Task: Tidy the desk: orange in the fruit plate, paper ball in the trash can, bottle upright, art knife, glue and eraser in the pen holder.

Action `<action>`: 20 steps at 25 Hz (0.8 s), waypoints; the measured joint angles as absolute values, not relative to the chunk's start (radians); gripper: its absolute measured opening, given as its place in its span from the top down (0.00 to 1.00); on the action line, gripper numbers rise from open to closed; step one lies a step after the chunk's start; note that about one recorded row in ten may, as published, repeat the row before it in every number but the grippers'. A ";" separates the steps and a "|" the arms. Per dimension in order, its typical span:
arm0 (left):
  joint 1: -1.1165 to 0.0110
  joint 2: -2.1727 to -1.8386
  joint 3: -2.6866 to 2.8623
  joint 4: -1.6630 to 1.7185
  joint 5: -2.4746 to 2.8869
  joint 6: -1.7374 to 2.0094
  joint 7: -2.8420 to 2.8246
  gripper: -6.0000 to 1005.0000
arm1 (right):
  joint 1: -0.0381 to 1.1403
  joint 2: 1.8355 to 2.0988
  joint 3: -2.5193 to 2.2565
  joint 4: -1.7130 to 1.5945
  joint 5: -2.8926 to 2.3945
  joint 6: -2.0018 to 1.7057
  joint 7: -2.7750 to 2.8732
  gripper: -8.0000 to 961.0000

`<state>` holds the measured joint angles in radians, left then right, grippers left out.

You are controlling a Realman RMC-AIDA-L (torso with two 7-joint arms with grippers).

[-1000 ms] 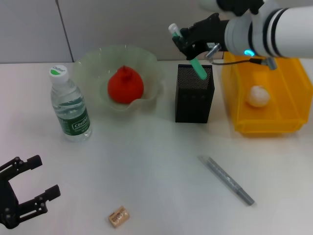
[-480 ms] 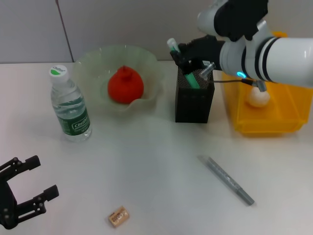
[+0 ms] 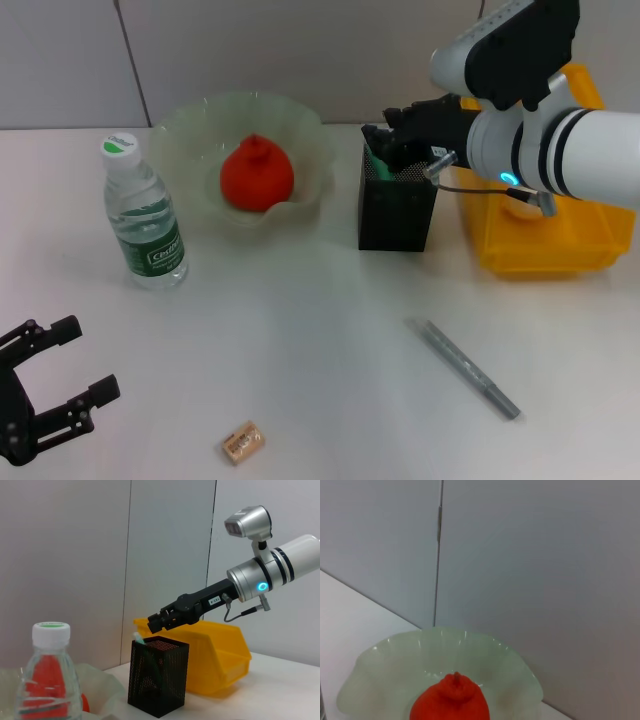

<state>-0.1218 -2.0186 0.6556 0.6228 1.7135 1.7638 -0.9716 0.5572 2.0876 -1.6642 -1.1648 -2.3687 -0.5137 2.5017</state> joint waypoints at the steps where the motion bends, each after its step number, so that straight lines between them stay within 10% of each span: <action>1: -0.122 -2.019 0.656 0.623 1.713 1.764 -0.971 0.19 | 0.556 2.087 -1.664 -1.165 -2.368 -0.514 2.502 0.69; 20: -0.102 -2.011 0.643 0.962 1.805 1.799 -1.302 0.19 | 0.380 2.082 -1.470 -1.627 -2.183 -1.130 2.317 0.33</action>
<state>-0.1015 -2.0105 0.6427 0.9615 1.8048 1.7989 -1.3019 0.3799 2.0816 -1.4698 -1.6271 -2.1832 -1.1301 2.3166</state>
